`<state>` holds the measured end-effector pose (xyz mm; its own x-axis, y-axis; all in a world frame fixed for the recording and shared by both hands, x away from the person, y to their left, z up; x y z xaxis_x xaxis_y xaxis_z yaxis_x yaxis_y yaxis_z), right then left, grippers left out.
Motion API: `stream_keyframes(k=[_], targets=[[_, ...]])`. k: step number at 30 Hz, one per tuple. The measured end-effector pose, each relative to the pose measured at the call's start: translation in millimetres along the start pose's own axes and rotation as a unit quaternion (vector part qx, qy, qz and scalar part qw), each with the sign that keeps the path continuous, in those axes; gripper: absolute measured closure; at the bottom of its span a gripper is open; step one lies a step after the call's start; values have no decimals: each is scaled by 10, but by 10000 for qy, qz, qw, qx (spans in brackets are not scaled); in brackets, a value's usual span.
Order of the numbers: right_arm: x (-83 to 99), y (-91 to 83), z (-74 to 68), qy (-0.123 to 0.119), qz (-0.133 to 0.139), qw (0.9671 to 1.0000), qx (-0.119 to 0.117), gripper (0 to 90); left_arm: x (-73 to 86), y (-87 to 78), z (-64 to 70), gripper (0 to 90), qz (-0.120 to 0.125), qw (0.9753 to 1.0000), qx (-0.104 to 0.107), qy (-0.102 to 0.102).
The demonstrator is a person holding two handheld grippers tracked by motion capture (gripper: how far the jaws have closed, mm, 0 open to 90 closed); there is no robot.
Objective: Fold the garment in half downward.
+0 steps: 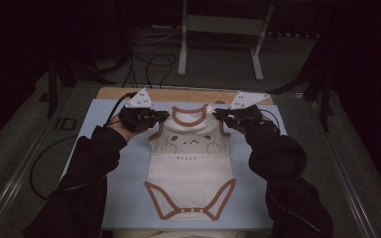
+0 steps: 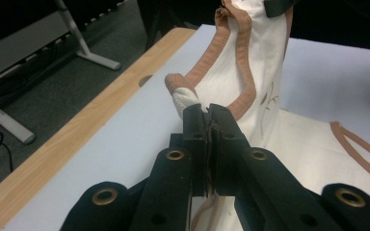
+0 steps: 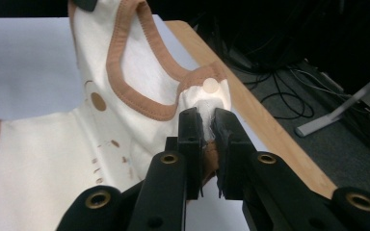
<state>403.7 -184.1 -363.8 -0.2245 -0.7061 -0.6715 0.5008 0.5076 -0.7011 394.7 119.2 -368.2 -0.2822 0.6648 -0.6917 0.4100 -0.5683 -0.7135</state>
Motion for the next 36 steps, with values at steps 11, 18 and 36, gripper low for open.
stream_keyframes(k=[11, 18, 36], targets=[[200, -49, -298, -160, -20, 9997, -164, 827, 169, 41, 270, 870, -86, 9995, 231, 184], [299, -98, -454, -182, 14, 9995, -274, 827, 269, 34, 422, 870, -69, 9991, 351, 232], [527, -200, -763, -177, 65, 9987, -469, 827, 520, 27, 752, 870, -53, 9979, 530, 359]])
Point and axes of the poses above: each handheld gripper's, and its own axes: y roughly forward along the jaws, x roughly out of its underside, z roughly to its right, the point moved 2 cm from there along y, roughly forward along the jaws, and after that the axes turned 14 degrees about -z, right-handed, at the moved point
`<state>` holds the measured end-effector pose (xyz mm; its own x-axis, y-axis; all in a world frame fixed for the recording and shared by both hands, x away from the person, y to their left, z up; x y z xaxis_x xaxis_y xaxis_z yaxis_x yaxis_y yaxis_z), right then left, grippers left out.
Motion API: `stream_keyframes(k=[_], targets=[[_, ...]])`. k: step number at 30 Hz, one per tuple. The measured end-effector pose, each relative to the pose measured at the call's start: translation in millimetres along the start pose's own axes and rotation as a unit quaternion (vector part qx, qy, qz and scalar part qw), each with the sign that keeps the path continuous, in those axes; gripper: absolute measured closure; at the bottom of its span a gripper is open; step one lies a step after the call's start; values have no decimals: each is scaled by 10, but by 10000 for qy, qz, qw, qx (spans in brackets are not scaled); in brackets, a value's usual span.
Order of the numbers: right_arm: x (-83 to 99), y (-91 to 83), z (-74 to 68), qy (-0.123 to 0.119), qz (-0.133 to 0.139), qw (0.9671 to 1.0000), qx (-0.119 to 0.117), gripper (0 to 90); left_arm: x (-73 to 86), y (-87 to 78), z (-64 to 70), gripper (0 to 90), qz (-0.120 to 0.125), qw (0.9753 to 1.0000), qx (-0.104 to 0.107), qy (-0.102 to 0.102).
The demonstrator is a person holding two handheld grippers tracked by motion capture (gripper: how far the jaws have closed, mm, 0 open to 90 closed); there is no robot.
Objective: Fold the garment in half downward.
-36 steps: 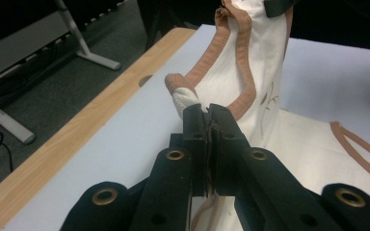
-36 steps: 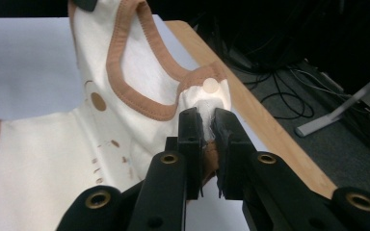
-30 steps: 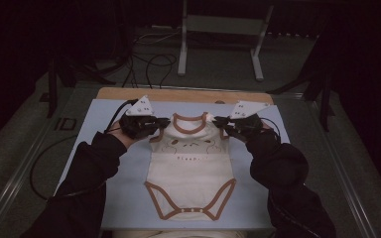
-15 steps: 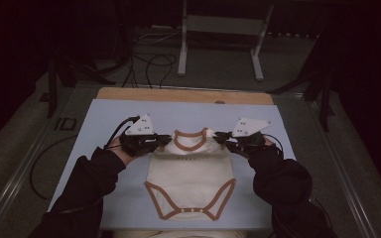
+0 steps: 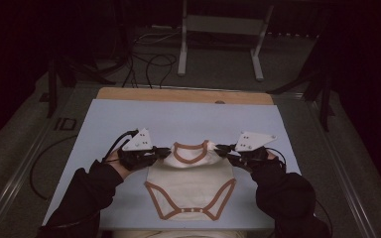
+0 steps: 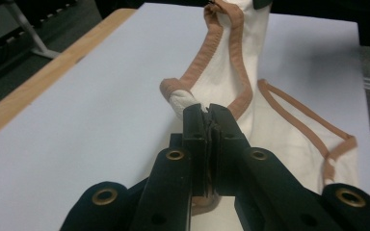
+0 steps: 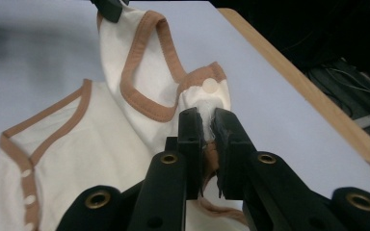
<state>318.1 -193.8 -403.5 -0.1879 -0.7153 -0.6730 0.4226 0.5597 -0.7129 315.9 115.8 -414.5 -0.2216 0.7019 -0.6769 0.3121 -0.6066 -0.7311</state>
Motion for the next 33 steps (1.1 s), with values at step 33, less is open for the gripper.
stream_keyframes(k=[33], targets=[[403, 130, -462, 158, -226, 9980, -567, 826, 485, 194, 427, 868, -254, 9992, 313, -33]])
Point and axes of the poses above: each handheld gripper's, and its own axes: y roughly forward along the jaws, x roughly out of its underside, z roughly to its right, the point moved 2 cm from there along y, roughly forward along the jaws, and after that the axes turned 14 degrees about -z, right-handed, at the moved point
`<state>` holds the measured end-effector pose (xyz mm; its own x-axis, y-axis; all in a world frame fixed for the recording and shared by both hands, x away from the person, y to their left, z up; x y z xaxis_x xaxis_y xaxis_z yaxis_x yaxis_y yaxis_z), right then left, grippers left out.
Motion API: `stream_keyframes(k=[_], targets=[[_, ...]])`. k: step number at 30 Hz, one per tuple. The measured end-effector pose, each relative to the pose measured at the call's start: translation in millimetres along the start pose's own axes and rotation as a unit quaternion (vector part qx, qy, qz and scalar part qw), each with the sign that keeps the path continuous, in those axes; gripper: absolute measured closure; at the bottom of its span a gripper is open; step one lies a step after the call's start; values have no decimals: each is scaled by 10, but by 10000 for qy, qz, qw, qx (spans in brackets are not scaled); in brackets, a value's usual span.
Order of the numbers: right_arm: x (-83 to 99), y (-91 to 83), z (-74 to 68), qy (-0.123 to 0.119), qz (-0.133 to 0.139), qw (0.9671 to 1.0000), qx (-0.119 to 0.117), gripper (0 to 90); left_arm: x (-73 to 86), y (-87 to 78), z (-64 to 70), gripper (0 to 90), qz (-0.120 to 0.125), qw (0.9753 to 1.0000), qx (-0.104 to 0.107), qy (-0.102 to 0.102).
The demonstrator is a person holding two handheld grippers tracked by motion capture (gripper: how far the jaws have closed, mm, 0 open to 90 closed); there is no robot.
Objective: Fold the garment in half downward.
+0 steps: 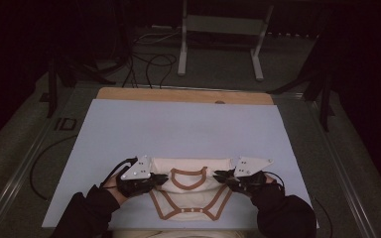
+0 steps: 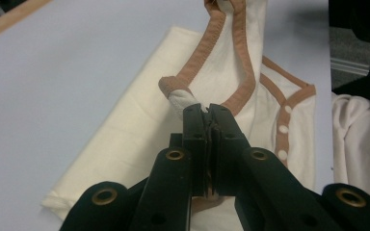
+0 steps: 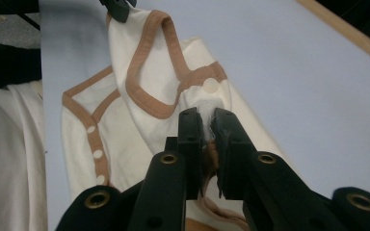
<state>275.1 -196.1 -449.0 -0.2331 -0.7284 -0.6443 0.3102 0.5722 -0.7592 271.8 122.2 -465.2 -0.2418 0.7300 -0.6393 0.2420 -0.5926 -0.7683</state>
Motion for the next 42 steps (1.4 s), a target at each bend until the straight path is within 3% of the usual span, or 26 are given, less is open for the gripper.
stream_keyframes(k=[11, 16, 25, 38, 42], targets=[[154, 121, -117, 107, -114, 9997, -212, 824, 106, 89, 69, 868, -97, 9999, 139, -9], [231, 174, -162, 275, -133, 9989, -344, 823, 155, 150, 116, 868, -154, 9996, 221, 1], [370, 266, -230, 401, -251, 9975, -519, 822, 248, 265, 191, 867, -281, 9986, 445, -67], [501, 349, -243, 638, -387, 9953, -620, 816, 361, 361, 189, 863, -461, 9974, 505, -228], [518, 356, -247, 612, -419, 9953, -623, 817, 375, 360, 195, 863, -485, 9972, 519, -250]])
Point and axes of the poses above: each handheld gripper's, and its own axes: y roughly forward along the jaws, x roughly out of its underside, z roughly to its right, the point moved 2 cm from there along y, roughly forward along the jaws, and after that the axes turned 14 degrees about -z, right-handed, at the moved point
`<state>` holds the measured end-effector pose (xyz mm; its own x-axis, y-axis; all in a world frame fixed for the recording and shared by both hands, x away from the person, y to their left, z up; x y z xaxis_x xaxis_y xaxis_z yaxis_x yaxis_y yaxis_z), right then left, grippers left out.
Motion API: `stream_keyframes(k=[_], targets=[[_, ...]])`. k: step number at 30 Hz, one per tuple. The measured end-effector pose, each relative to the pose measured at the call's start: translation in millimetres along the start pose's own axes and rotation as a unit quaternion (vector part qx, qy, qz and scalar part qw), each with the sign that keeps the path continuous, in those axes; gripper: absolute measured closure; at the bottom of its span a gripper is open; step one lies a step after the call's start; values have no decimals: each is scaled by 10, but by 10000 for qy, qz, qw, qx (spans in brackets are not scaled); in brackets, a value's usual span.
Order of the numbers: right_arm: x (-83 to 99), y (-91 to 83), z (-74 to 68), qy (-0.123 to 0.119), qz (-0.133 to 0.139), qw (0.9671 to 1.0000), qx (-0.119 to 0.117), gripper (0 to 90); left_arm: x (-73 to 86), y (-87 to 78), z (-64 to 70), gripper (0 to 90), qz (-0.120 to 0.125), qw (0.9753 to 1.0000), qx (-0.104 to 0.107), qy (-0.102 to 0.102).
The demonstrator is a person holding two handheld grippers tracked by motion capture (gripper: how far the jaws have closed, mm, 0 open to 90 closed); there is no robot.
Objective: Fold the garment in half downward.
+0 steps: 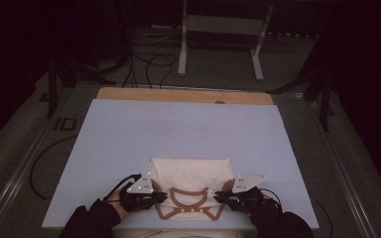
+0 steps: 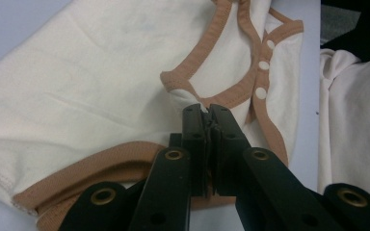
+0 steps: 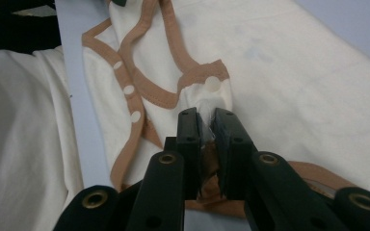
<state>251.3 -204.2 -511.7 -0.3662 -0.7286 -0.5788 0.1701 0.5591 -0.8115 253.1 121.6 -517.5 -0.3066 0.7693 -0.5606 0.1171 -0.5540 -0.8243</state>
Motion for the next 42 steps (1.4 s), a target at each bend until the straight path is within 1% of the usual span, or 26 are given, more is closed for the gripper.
stream_keyframes(k=[3, 6, 7, 8, 9, 10, 12, 13, 15, 17, 19, 20, 21, 22, 25, 26, 28, 30, 31, 32, 34, 35, 39, 40, 41, 42], targets=[[11, 20, 0, 36, -29, 10000, -32, 815, 8, 23, -2, 862, -59, 10000, 13, -27], [14, 25, 10, 21, -33, 10000, -23, 805, 7, 39, -7, 854, -68, 10000, 22, -33], [14, 23, 11, 64, -37, 10000, -45, 797, 6, 40, -15, 842, -40, 10000, 23, -61], [16, 27, 21, 59, -45, 10000, -64, 766, 5, 37, -28, 814, -29, 9999, 20, -120], [15, 37, 30, 89, -50, 9999, -104, 716, 1, 32, -40, 765, -12, 9998, -25, -185], [12, 46, 32, 116, -59, 9999, -88, 699, -5, 26, -55, 708, -2, 9997, -58, -245], [-7, 50, 43, 102, -88, 9999, -60, 640, -25, 12, -88, 619, 21, 9992, 16, -403], [-23, 47, 54, 101, -78, 9999, -37, 623, -37, 2, -107, 583, -4, 9990, 3, -454], [-66, 36, 81, 60, -33, 10000, -21, 620, -73, -16, -129, 582, 43, 9989, 26, -463], [-119, 23, 108, 25, -33, 10000, 47, 617, -122, -28, -147, 556, 66, 9987, 26, -499], [-174, 19, 142, 30, -16, 10000, 67, 622, -170, -24, -164, 556, 56, 9988, 84, -488], [-200, 25, 165, 29, -16, 10000, 47, 622, -194, -10, -173, 556, 11, 9986, 120, -511], [-223, 38, 185, 45, -26, 10000, 15, 626, -212, 7, -183, 556, -36, 9988, 141, -476], [-242, 56, 198, 36, -46, 10000, 0, 631, -225, 28, -192, 556, -92, 9989, 123, -444], [-281, 148, 234, 40, -130, 9999, -86, 647, -239, 99, -221, 569, -201, 9985, 141, -495], [-286, 180, 250, 72, -166, 9998, -120, 666, -238, 118, -229, 586, -234, 9982, 145, -528], [-290, 250, 286, 116, -241, 9995, -159, 687, -231, 146, -248, 605, -309, 9981, 128, -514], [-285, 297, 317, 167, -294, 9992, -229, 694, -218, 167, -265, 655, -388, 9974, 162, -588], [-282, 318, 331, 205, -331, 9989, -261, 700, -211, 175, -271, 663, -442, 9972, 178, -581], [-278, 336, 340, 217, -361, 9986, -307, 702, -205, 182, -271, 692, -485, 9971, 183, -563], [-276, 347, 341, 219, -385, 9984, -343, 702, -197, 192, -270, 721, -505, 9969, 197, -578], [-272, 359, 340, 231, -419, 9980, -402, 704, -189, 203, -279, 721, -573, 9965, 209, -573], [-270, 385, 300, 248, -593, 9959, -633, 746, -187, 228, -270, 761, -593, 9964, 234, -562], [-269, 396, 300, 161, -602, 9959, -651, 759, -187, 231, -273, 779, -589, 9964, 229, -568], [-271, 396, 294, 156, -618, 9957, -679, 772, -190, 233, -276, 795, -593, 9961, 253, -600], [-274, 396, 288, 142, -627, 9955, -702, 781, -192, 235, -278, 808, -602, 9962, 248, -584]])
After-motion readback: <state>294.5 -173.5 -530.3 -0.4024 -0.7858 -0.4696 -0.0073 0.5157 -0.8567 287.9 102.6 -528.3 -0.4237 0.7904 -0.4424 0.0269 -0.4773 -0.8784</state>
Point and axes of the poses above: each handheld gripper's, and its own axes: y roughly forward along the jaws, x roughly out of its underside, z roughly to its right, the point moved 2 cm from there along y, roughly forward along the jaws, and after that the axes turned 14 degrees about -z, right-handed, at the moved point
